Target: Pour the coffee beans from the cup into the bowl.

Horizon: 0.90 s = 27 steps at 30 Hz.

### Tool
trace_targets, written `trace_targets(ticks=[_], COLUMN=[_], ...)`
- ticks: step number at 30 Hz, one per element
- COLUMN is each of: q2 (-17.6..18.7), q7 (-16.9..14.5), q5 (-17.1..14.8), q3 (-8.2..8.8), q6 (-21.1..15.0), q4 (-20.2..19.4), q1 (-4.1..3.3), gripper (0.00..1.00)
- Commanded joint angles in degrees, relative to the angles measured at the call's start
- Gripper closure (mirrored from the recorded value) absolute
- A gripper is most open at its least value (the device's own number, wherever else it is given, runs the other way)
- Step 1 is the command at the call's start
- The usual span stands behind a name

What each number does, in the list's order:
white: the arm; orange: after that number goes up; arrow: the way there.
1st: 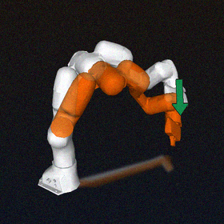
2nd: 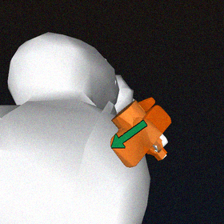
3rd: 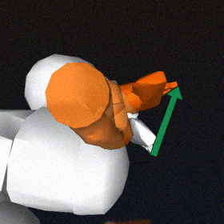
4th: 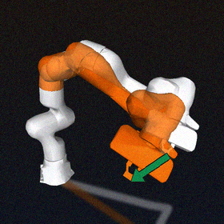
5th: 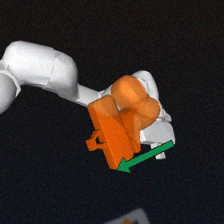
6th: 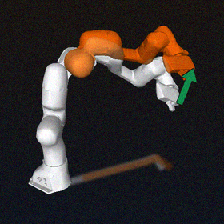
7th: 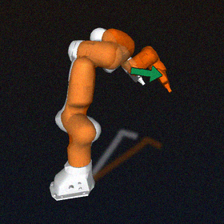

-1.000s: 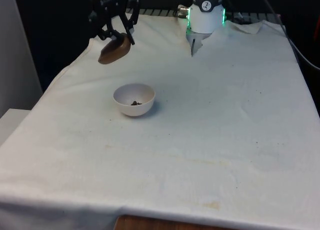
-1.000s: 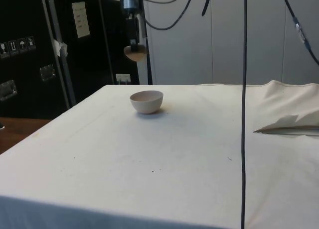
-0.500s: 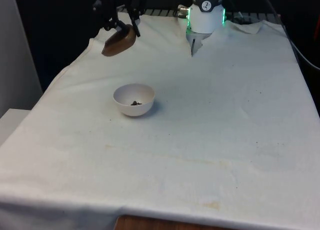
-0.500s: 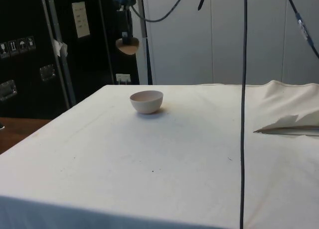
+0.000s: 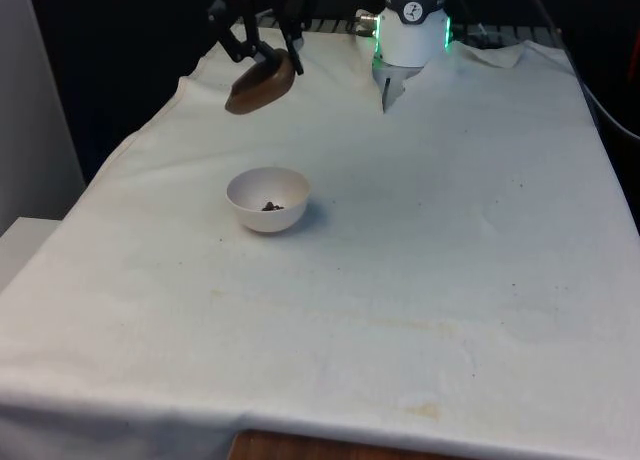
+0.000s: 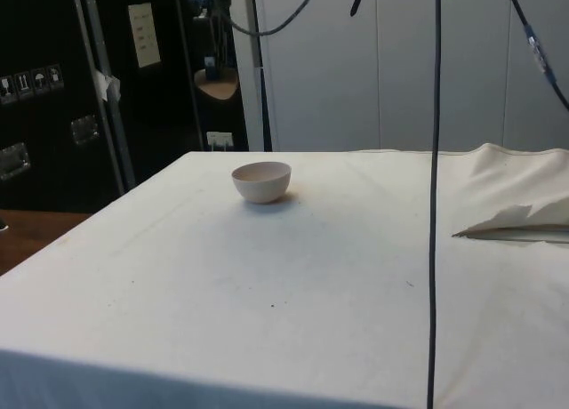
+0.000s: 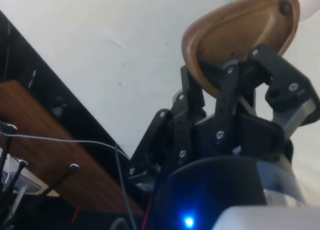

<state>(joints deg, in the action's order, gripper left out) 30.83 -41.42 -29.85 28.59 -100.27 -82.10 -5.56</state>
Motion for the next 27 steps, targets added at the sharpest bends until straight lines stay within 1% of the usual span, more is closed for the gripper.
trace_targets(ticks=[1,2,3,4,6,11,12,13,20,21,22,27], q2=[-0.2,-0.2,0.0,-0.1,-0.1,-0.1,0.0,-0.1,0.1,0.0,0.1,0.1], q7=[0.9,0.9,0.6,1.5,2.1,4.0,3.3,4.4,7.2,6.5,7.6,9.8], q5=[0.5,0.5,0.1,0.6,0.7,1.1,0.8,1.1,1.0,0.8,0.9,0.9], q3=[0.11,0.11,-0.40,-0.23,-0.57,-1.60,-1.83,-1.78,-2.86,-3.04,-3.04,-3.90], q6=[-0.6,-0.6,-0.1,-0.7,-0.9,-1.2,-0.6,-1.3,-1.7,-1.1,-1.7,-2.0], q4=[-0.2,-0.2,0.1,-0.1,0.0,0.2,0.3,0.3,0.6,0.6,0.6,0.9], q1=[-0.52,-0.52,0.00,-0.57,-0.63,-0.52,-0.06,-0.52,-0.46,-0.11,-0.40,-0.46], gripper=[0.98,0.98,0.98,0.98,0.98,0.98,0.98,0.98,0.98,0.98,0.98,0.98])
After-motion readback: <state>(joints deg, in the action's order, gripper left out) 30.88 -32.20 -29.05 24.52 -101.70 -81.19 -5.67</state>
